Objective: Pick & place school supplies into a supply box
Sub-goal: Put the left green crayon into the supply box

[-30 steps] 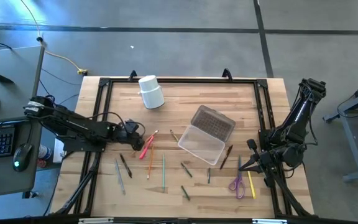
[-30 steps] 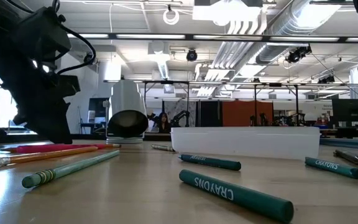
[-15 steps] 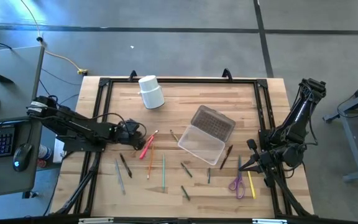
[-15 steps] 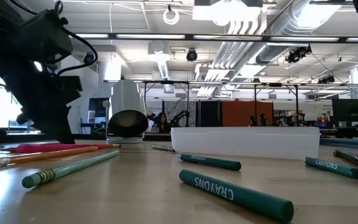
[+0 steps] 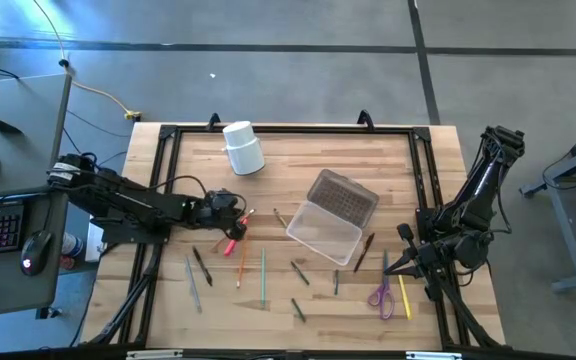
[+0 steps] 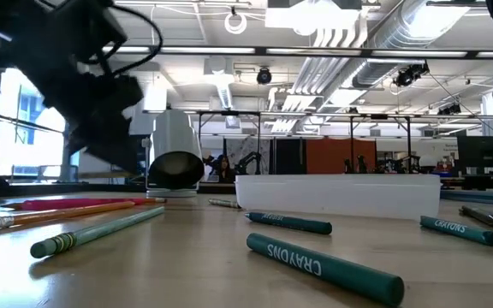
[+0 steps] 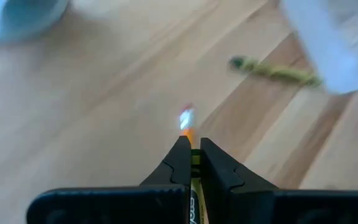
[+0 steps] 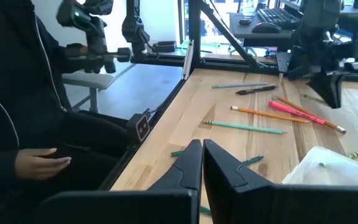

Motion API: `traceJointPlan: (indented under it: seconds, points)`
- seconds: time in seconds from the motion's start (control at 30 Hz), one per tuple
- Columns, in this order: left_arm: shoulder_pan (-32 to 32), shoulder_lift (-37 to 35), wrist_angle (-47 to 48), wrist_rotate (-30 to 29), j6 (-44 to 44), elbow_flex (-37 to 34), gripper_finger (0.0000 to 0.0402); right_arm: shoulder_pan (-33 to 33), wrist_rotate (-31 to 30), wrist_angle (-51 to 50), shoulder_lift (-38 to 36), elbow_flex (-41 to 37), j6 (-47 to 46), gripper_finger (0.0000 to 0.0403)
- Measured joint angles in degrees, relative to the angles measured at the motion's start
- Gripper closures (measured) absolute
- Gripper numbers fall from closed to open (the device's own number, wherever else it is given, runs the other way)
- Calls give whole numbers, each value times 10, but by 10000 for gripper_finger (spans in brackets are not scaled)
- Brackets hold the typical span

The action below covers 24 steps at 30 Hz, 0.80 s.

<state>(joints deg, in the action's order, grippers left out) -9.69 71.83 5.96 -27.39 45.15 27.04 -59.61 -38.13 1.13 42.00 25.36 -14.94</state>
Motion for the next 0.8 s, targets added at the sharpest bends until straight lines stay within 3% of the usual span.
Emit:
traceJointPlan:
  seconds: [0.13,0.23,0.47,0.6,0.8]
  points:
    - [0,0,-10,-15,-59,53,360,0,0,0,0,0,0,402]
    - [0,12,-70,-16,-126,89,356,0,0,0,0,0,0,402]
    - [0,144,-225,37,-316,198,358,0,0,0,0,0,0,402]
    - [8,251,-204,68,-371,301,350,0,0,0,0,0,0,402]
    - [45,370,-106,96,-366,429,345,0,0,0,0,0,0,402]
